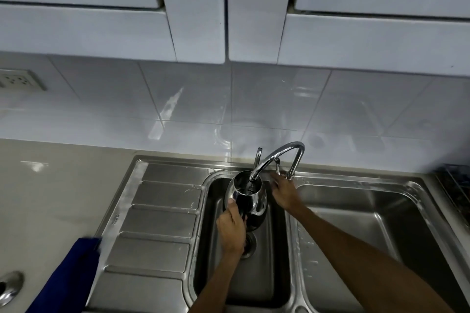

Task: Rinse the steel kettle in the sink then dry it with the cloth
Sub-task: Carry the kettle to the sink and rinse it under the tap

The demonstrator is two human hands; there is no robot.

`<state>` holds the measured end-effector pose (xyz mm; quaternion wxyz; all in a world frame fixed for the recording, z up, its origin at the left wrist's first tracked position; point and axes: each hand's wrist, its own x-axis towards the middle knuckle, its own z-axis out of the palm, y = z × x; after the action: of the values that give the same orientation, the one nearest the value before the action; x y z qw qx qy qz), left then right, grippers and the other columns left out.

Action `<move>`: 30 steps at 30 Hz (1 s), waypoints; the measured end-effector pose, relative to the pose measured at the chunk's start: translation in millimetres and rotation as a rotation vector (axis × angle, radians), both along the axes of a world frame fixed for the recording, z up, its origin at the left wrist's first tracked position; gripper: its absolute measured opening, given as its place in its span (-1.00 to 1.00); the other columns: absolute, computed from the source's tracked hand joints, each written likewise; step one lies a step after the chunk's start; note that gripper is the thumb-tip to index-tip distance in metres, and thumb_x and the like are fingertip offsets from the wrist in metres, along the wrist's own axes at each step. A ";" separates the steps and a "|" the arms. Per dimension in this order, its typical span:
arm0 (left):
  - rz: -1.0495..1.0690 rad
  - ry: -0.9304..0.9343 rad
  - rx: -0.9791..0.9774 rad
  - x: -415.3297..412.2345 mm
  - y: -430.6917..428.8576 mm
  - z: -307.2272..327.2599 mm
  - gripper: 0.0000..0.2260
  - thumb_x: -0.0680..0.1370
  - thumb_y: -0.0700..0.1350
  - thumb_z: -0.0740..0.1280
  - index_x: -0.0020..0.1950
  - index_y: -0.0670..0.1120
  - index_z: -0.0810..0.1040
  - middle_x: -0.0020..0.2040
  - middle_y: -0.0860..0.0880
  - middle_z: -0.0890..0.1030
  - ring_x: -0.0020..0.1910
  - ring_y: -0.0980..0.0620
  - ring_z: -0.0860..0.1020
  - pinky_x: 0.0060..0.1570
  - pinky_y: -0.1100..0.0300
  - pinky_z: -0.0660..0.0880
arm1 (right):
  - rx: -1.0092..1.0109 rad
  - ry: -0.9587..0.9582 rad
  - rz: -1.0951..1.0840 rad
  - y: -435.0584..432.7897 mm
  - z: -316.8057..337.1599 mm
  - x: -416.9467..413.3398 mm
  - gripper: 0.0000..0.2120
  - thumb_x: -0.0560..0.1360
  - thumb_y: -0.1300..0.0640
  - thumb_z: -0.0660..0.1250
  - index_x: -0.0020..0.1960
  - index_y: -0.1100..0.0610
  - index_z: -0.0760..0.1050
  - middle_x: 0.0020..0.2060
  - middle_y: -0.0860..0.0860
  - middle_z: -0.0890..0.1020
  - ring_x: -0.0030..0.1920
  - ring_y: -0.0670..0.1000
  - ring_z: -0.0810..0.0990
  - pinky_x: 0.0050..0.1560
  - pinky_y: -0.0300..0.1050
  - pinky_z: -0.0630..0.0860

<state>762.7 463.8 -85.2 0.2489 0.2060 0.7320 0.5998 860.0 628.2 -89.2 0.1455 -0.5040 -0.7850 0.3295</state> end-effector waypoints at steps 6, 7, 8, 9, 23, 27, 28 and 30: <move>0.007 -0.013 -0.009 1.5 -0.7 0.0 -0.38 0.66 0.15 0.08 -0.39 -0.29 0.44 -0.48 -0.30 0.50 -0.55 -0.04 0.46 -0.52 -0.01 0.44 | -0.786 0.280 -0.451 -42.8 -24.8 -4.1 -0.55 0.55 -0.23 0.25 0.13 0.14 0.58 -0.10 0.14 0.63 -0.14 0.14 0.60 -0.18 -0.10 0.51; 0.006 -0.032 -0.002 2.4 -1.0 0.9 -0.36 0.62 0.21 0.06 -0.38 -0.28 0.45 -0.48 -0.30 0.50 -0.54 -0.05 0.46 -0.53 -0.04 0.45 | -0.952 0.376 -0.511 -48.6 -30.1 -4.6 -0.49 0.50 -0.32 0.24 0.12 0.11 0.55 -0.11 0.13 0.59 -0.19 0.12 0.56 -0.25 -0.11 0.48; 0.006 -0.043 0.004 2.6 -1.7 1.4 -0.35 0.59 0.26 0.05 -0.38 -0.26 0.46 -0.49 -0.28 0.49 -0.54 -0.05 0.46 -0.53 -0.06 0.45 | -1.078 0.454 -0.536 -54.5 -29.0 -5.6 -0.46 0.49 -0.35 0.21 0.12 0.11 0.53 -0.06 0.15 0.57 -0.16 0.12 0.55 -0.24 -0.09 0.48; 0.000 -0.052 0.002 2.1 -2.5 1.1 -0.36 0.58 0.27 0.05 -0.39 -0.23 0.46 -0.51 -0.23 0.48 -0.54 -0.04 0.46 -0.52 -0.05 0.46 | -1.160 0.527 -0.542 -58.6 -27.5 -7.7 -0.46 0.53 -0.33 0.17 0.14 0.13 0.52 0.00 0.18 0.56 -0.10 0.15 0.55 -0.20 -0.05 0.50; -0.220 -0.155 0.014 -10.6 -18.1 15.7 -0.55 0.67 0.01 0.15 -0.33 -0.21 0.48 -0.47 -0.16 0.41 -0.57 0.11 0.37 -0.51 0.28 0.34 | -1.225 0.645 -0.658 -76.5 -3.7 -22.1 -0.57 0.62 -0.17 0.11 0.03 0.19 0.51 -0.06 0.21 0.57 -0.10 0.16 0.55 -0.19 -0.04 0.47; -0.239 -0.183 -0.013 -14.4 -19.6 14.1 -0.52 0.67 0.06 0.15 -0.31 -0.22 0.52 -0.49 -0.12 0.43 -0.57 0.08 0.38 -0.54 0.24 0.33 | -1.228 0.663 -0.646 -77.7 10.2 -21.6 -0.58 0.64 -0.13 0.09 -0.02 0.20 0.50 -0.11 0.19 0.56 -0.14 0.14 0.53 -0.19 -0.04 0.45; -0.247 -0.187 -0.020 -15.5 -20.3 12.7 -0.51 0.66 0.08 0.15 -0.32 -0.21 0.52 -0.50 -0.11 0.44 -0.57 0.06 0.38 -0.54 0.23 0.33 | -1.230 0.667 -0.641 -78.0 14.0 -21.1 -0.58 0.65 -0.11 0.07 -0.04 0.21 0.50 -0.13 0.19 0.55 -0.15 0.14 0.52 -0.19 -0.03 0.45; -0.264 -0.180 -0.033 -16.7 -21.2 11.1 -0.49 0.66 0.11 0.14 -0.34 -0.19 0.53 -0.51 -0.08 0.46 -0.57 0.02 0.38 -0.53 0.20 0.33 | -1.240 0.672 -0.628 -79.1 19.6 -20.0 -0.57 0.66 -0.09 0.05 -0.09 0.21 0.50 -0.16 0.18 0.55 -0.17 0.13 0.52 -0.18 -0.03 0.45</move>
<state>746.0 442.5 -74.1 0.3935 0.2415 0.6832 0.5658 840.0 549.2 -69.6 0.1540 -0.5653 -0.1908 0.7876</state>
